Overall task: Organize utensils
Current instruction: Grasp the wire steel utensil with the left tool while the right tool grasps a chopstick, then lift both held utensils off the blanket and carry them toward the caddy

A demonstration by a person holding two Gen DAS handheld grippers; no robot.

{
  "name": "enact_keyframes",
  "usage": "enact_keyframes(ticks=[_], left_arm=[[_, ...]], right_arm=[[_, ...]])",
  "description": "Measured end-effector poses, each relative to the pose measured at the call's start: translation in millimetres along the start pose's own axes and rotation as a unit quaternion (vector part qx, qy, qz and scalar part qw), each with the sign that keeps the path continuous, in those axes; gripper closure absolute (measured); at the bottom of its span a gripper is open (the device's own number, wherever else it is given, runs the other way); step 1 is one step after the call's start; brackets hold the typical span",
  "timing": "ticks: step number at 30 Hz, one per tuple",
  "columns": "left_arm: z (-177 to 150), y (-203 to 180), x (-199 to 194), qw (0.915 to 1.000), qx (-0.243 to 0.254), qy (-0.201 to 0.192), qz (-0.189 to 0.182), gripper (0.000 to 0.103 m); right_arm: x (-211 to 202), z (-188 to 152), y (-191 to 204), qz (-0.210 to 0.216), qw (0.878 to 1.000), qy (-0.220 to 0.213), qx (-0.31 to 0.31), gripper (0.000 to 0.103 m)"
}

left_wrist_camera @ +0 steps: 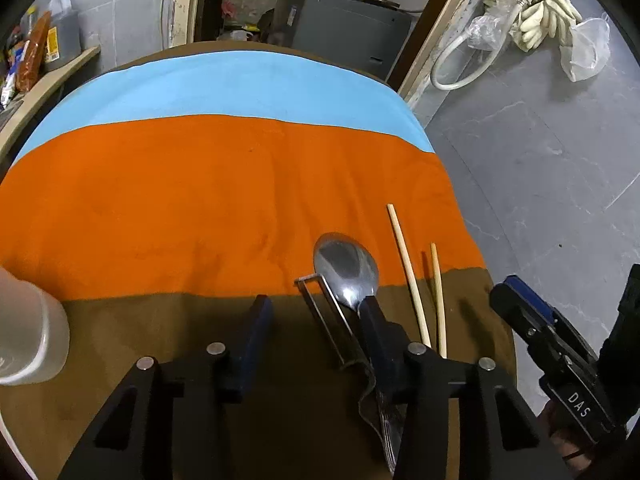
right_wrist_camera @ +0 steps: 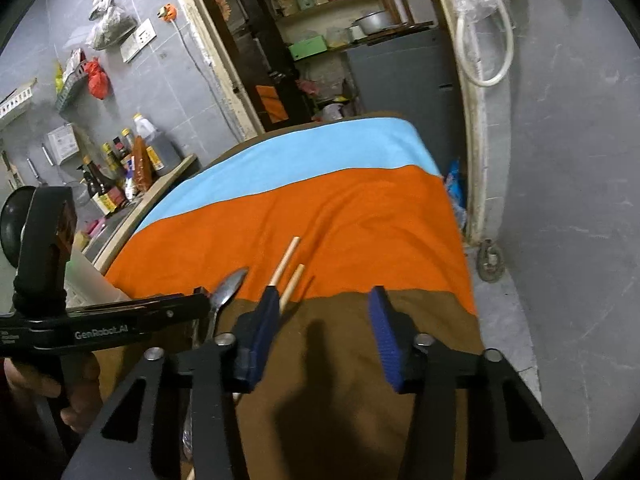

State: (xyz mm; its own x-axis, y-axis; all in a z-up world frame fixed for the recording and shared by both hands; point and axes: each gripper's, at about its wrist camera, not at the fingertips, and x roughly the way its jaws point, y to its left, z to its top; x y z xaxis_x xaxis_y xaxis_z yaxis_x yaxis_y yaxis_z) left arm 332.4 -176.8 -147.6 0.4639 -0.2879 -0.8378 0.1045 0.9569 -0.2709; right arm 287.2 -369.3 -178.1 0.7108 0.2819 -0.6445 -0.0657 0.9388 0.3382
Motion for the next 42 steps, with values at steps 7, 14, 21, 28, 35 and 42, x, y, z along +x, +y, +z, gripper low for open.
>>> enact_keyframes(ticks=[7,14,21,28,35,42], left_arm=[[2,5,1,0.9998,-0.013,0.012,0.001,0.077],[8,5,5,0.9992,-0.023,0.031,-0.005,0.078],[14,3,11,0.9984,-0.023,0.052,-0.004,0.079],[21,-1,16,0.9977,-0.009,0.067,-0.002,0.082],[14,8,0,0.9980,-0.036,0.047,-0.024,0.087],[4,16,-46,0.9987,-0.020,-0.018,-0.042,0.089]], right_arm=[[29,4,2,0.039,0.998,0.033,0.020,0.069],[51,2,0,0.057,0.995,0.076,0.038,0.072],[66,7,13,0.035,0.993,0.112,0.028,0.072],[65,9,12,0.025,0.988,0.132,0.073,0.094],[34,11,17,0.030,0.993,0.087,0.076,0.098],[-15,14,30,0.034,0.997,0.034,0.060,0.098]])
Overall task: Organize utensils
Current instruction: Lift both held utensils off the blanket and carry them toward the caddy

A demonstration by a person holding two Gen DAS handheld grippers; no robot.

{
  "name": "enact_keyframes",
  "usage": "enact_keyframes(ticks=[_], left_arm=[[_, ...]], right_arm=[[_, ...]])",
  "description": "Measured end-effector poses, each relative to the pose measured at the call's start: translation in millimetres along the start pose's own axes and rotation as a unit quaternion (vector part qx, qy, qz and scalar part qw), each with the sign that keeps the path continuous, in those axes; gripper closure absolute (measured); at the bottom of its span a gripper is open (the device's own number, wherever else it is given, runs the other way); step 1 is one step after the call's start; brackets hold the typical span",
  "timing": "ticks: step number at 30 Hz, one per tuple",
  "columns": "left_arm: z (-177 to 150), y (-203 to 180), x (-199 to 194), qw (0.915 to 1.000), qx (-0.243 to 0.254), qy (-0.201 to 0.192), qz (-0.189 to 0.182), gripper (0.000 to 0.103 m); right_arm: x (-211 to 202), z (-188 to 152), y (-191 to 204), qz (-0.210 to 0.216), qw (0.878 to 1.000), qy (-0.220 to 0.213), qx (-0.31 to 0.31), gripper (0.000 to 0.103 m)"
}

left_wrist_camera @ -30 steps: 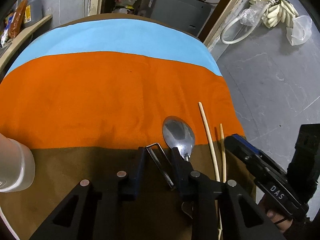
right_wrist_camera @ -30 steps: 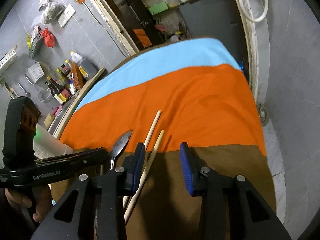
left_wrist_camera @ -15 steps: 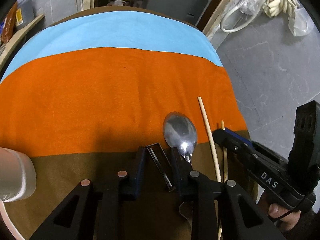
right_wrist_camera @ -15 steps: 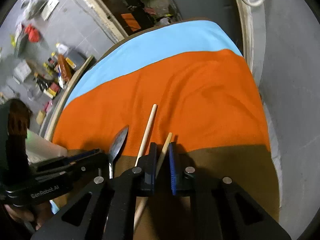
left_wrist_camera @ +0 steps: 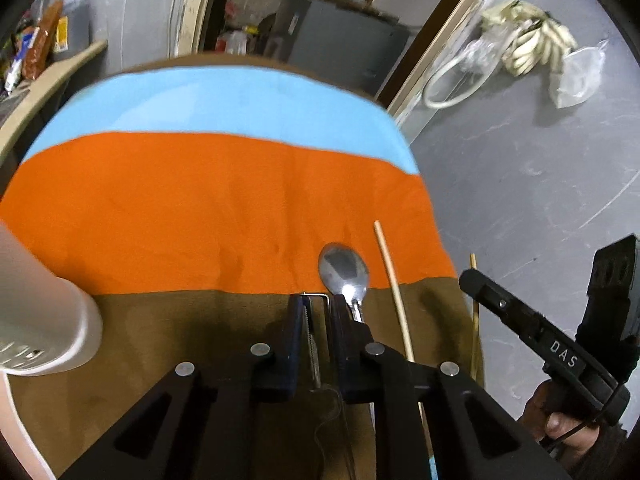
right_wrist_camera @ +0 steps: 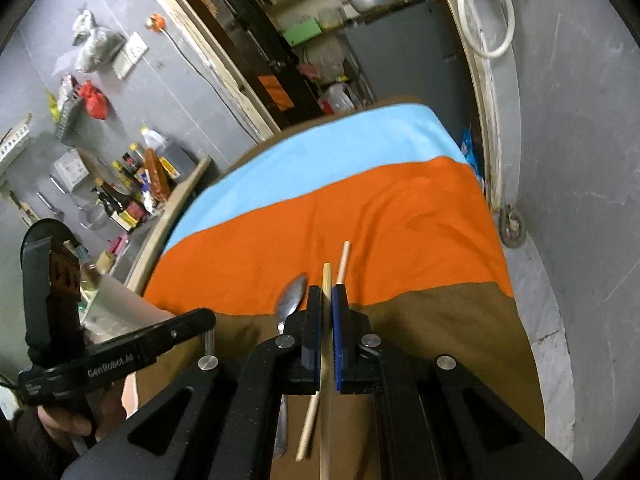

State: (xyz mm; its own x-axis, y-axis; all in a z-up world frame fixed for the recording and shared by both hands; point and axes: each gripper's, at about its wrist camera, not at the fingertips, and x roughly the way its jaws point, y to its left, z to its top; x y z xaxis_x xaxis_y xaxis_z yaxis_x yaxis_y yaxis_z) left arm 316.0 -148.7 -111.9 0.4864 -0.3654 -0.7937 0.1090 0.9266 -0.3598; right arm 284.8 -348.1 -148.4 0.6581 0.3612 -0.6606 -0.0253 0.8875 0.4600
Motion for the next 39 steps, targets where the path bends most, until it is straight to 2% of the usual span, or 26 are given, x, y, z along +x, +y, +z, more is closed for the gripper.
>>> enact_keyframes(ticks=[14,16,17,23,30,39], left_arm=[[-18,14,-70,0.9935,0.042,-0.092,-0.053,0.090],[-19,14,-77,0.9920,0.054,-0.100,-0.057,0.101],[-18,14,-80,0.9912,0.060,-0.103,-0.057,0.101],[-20,20,-90,0.9884,0.080,-0.099,-0.082,0.101],[-22,27,-94,0.9866,0.088,-0.099,-0.094,0.101],[-28,25,-101,0.9839,0.100,-0.106,-0.104,0.102]], right_arm=[[-56,-10,50,-0.022,0.997,-0.055,-0.040,0.099],[-62,-12,59,-0.026,0.997,-0.061,-0.044,0.098],[-64,-14,61,-0.027,0.997,-0.062,-0.045,0.099],[-75,-26,77,-0.043,0.996,-0.071,-0.039,0.099],[-88,-35,83,-0.059,0.994,-0.083,-0.031,0.099],[-93,-37,88,-0.059,0.993,-0.092,-0.036,0.099]])
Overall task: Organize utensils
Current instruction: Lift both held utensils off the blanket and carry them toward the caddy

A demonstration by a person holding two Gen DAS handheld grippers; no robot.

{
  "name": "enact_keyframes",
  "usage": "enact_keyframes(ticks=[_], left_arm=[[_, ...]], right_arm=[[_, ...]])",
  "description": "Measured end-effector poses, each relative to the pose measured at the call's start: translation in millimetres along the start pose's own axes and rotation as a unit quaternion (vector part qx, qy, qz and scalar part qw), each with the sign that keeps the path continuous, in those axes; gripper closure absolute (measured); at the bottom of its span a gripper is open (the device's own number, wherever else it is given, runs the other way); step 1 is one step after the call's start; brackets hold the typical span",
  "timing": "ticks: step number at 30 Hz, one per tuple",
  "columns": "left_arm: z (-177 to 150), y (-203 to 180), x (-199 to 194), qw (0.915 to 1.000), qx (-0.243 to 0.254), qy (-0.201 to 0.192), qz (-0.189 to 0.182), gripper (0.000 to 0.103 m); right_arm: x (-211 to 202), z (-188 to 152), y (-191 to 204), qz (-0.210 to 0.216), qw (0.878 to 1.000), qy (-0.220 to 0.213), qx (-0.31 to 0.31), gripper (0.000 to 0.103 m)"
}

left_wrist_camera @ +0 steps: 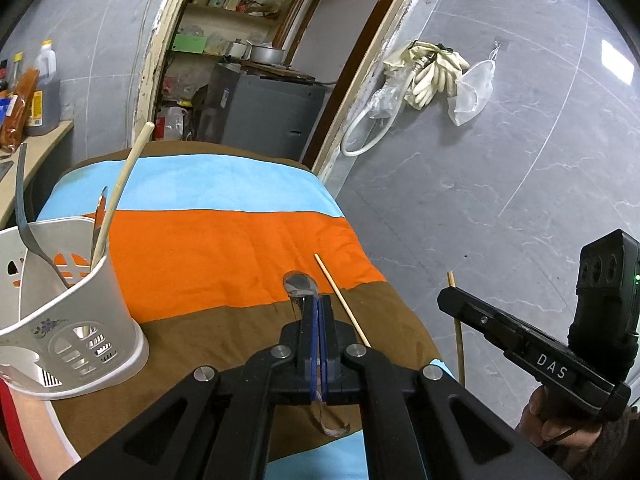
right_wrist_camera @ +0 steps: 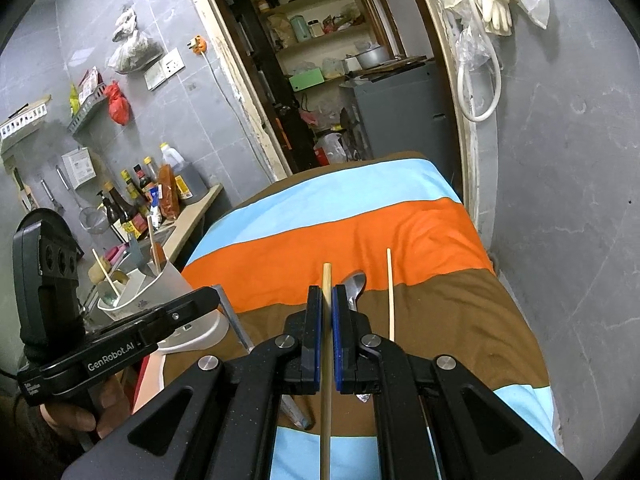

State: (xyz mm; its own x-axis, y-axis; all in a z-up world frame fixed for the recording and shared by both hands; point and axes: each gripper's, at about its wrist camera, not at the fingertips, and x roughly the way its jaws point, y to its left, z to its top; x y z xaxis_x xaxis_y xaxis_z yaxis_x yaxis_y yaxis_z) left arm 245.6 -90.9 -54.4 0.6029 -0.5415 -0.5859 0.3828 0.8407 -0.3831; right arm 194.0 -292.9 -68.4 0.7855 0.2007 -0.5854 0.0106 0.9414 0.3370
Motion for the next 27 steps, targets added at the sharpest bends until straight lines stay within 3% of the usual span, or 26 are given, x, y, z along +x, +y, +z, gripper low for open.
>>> enact_keyframes(ticks=[10,12,18,23,27], left_arm=[[-2,-8,-3,1.0000,0.004,-0.005,0.005,0.102],[-4,-5,0,0.9996,-0.009,0.005,0.025,0.102],[-13,20,21,0.9932,-0.072,0.058,0.071,0.100],[-21,32,51,0.9826,-0.107,0.106,0.110,0.096],[-24,42,75,0.9744,-0.136,0.133,0.120,0.093]], right_arm=[[-3,1,-5,0.008,1.000,-0.002,-0.001,0.099],[-3,1,-5,0.010,1.000,-0.001,-0.002,0.099],[-1,1,-14,0.011,1.000,0.005,-0.001,0.099],[2,5,-27,0.013,1.000,0.009,-0.007,0.099],[5,9,-39,0.016,1.000,0.014,-0.015,0.099]])
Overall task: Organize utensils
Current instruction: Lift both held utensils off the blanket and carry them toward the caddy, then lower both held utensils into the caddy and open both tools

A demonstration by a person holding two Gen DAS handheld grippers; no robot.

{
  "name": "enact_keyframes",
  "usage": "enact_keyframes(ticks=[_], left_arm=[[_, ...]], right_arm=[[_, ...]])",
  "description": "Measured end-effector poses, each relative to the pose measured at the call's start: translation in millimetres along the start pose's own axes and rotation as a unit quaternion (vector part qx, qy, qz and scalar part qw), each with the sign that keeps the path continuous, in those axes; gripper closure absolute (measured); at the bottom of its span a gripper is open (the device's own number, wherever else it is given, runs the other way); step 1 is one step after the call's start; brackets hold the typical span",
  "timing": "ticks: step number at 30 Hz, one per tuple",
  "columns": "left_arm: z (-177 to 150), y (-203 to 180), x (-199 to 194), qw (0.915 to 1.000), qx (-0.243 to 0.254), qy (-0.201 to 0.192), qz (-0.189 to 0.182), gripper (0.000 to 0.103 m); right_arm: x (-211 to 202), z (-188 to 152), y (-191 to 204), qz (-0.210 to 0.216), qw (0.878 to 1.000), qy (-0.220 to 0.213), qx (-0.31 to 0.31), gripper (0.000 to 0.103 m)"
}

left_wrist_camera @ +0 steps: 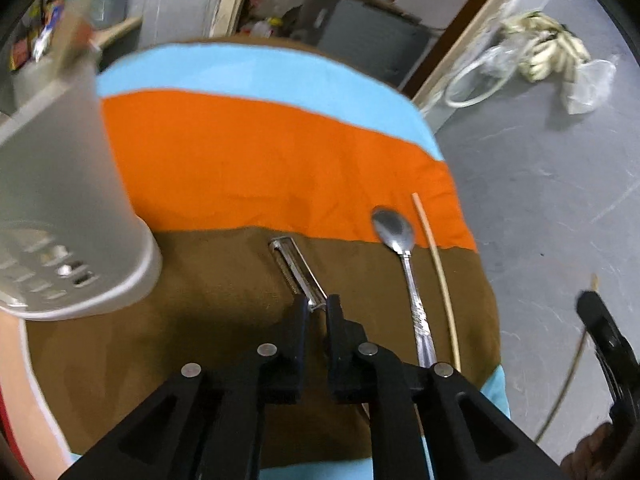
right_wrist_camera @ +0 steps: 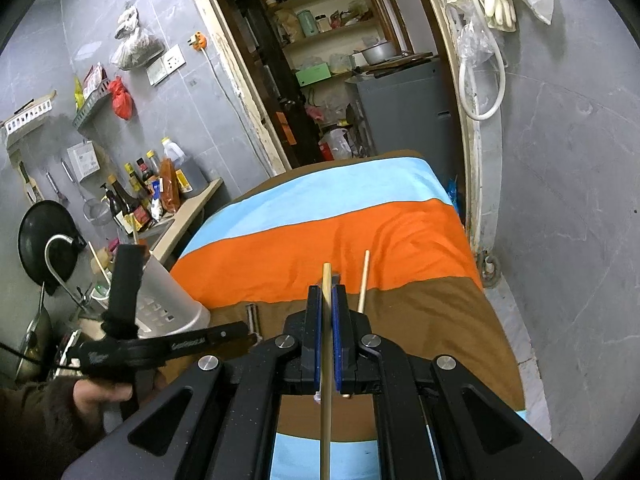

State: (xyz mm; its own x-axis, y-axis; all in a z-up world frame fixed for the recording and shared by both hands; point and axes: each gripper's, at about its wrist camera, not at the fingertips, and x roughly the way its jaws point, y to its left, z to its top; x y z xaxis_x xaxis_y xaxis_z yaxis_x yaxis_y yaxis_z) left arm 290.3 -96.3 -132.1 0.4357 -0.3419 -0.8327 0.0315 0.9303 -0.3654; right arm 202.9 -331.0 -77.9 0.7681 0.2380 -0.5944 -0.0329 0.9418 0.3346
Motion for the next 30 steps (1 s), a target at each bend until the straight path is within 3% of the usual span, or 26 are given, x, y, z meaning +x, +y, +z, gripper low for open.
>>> enact_keyframes(ticks=[3,8,13,14,15,19,24,30], left_arm=[[3,1,10,0.9998,-0.017,0.005,0.000,0.089],[7,-1,21,0.9993,-0.036,0.006,0.011,0.068],[15,-6,35,0.9985,-0.042,0.018,0.029,0.069],[16,-8,36,0.9983,-0.038,0.018,0.040,0.073],[16,-9,37,0.9977,-0.035,0.018,0.056,0.085],[18,-8,32,0.9983,-0.042,0.018,0.035,0.088],[12,-19,-10,0.9992,0.004,-0.037,-0.015,0.090],[4,-20,-90,0.9864,0.071,-0.142,-0.043,0.091]], right_arm=[[3,3,-9,0.001,1.000,0.003,0.000,0.099],[12,6,-22,0.007,1.000,0.008,0.006,0.099],[21,8,-26,0.019,1.000,0.013,0.006,0.099],[22,9,-26,0.022,1.000,0.013,0.005,0.099],[22,10,-25,0.024,1.000,0.012,0.005,0.099],[19,14,-18,0.033,0.999,0.001,-0.001,0.099],[6,26,5,0.050,0.998,-0.036,-0.007,0.099],[-6,46,52,0.089,0.991,-0.095,-0.002,0.099]])
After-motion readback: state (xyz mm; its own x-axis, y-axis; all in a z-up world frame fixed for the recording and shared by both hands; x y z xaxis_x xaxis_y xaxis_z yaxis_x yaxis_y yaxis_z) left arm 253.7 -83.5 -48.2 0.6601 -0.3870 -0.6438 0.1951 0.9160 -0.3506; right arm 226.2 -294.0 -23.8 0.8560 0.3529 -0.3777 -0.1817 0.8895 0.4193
